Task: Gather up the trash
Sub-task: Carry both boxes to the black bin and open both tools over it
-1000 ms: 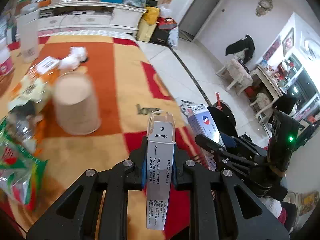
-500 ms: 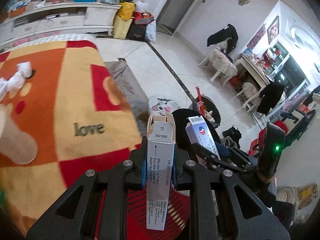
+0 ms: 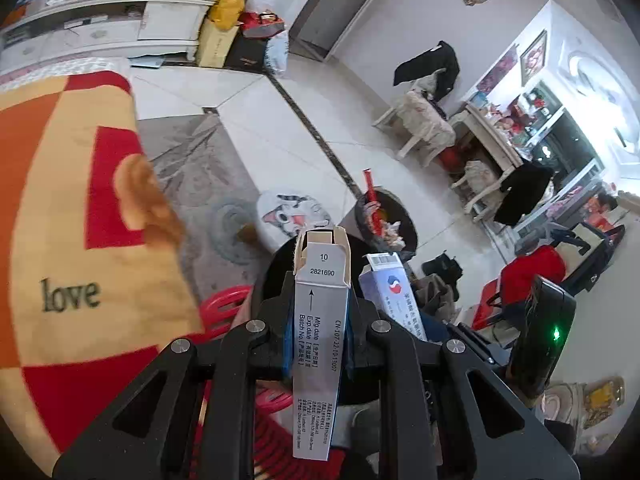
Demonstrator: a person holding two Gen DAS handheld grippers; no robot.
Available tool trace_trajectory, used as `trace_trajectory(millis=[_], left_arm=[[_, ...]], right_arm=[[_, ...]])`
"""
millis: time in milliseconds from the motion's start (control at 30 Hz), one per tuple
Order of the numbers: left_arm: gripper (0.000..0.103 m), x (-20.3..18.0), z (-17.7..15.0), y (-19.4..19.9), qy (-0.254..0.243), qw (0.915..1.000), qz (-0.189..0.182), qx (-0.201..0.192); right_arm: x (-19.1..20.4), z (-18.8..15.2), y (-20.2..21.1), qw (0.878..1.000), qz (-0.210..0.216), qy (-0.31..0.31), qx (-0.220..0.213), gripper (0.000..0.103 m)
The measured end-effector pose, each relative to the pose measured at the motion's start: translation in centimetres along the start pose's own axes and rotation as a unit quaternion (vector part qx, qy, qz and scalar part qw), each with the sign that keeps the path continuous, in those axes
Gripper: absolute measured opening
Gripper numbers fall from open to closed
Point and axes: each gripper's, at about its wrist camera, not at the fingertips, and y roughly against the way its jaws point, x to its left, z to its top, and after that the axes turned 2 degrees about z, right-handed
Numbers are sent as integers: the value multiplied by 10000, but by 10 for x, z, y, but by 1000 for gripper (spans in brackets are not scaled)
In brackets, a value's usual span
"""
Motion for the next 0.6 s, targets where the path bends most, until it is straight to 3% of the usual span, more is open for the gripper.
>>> trace_trajectory(millis=[167, 200, 233, 300, 600], left_arm=[[19, 1, -2, -12, 84, 9999, -96, 16], [28, 1, -3, -14, 60, 9999, -94, 26], [45, 2, -3, -15, 50, 9999, -103, 35], [60, 7, -4, -15, 144, 9997, -207, 18], [60, 12, -4, -9, 191, 9996, -208, 9]], right_arm=[[-6, 2, -3, 9998, -154, -85, -19, 46], [-7, 3, -4, 9997, -227, -102, -31, 52], [-8, 2, -3, 9996, -265, -126, -48, 55], [-11, 2, -3, 9993, -309, -214, -74, 67], [-8, -4, -5, 9993, -217, -294, 7, 68]])
